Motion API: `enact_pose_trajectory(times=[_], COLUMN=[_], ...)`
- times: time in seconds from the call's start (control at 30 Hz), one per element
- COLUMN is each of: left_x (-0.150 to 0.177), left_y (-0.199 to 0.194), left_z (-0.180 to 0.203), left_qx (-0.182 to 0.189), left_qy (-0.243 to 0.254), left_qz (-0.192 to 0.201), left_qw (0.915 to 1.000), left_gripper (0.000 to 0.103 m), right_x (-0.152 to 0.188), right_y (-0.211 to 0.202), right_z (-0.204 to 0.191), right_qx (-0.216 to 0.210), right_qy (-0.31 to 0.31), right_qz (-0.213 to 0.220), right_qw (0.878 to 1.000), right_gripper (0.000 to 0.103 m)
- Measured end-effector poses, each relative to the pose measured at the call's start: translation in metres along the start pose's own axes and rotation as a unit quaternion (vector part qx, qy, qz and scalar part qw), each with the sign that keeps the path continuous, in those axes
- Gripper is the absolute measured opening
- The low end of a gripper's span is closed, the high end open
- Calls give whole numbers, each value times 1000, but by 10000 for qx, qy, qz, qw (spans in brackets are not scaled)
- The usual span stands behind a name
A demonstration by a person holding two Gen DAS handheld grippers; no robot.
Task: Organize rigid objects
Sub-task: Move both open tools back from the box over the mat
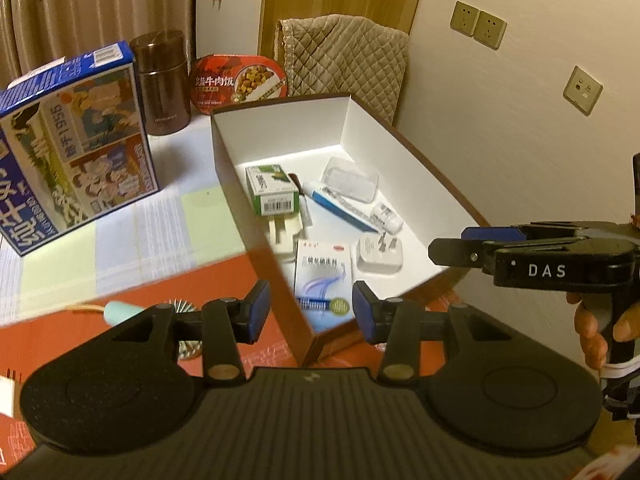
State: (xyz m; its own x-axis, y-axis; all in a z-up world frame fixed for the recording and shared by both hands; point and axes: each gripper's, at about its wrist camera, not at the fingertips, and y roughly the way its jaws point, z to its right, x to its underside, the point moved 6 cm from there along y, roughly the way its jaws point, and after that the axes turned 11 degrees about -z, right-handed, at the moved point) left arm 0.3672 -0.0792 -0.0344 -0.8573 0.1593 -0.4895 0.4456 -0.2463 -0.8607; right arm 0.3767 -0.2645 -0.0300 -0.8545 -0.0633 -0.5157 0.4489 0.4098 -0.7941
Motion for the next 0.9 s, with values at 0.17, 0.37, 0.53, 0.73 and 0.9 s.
enact_pose_trajectory(times=[0.17,0.37,0.53,0.73,0.9], left_x=[18,39,56,80,99], left_y=[-5,-7,-13,-20,-28], left_z=[-5,-15,-27,-50,-74], left_qx=[45,76,90,-27,-190], left_qy=[-23,-57,-124,-330,-548], left_qz=[-53,-183,-229,-290,-318], left_qw=[10000,9998,9996,9990,9978], left_gripper=[41,41,41,42,42], right_x=[11,27,41,57,68], right_y=[-2,5,15,31,47], right_z=[-15,-35,-57,-84,-104], right_qx=[-21,-94,-184,-296,-422], right_qy=[-28,-73,-180,-296,-340], right_qz=[-42,-192,-387,-622,-851], right_qw=[10000,9997,9989,9972,9949], right_gripper=[50,50,50,50,50])
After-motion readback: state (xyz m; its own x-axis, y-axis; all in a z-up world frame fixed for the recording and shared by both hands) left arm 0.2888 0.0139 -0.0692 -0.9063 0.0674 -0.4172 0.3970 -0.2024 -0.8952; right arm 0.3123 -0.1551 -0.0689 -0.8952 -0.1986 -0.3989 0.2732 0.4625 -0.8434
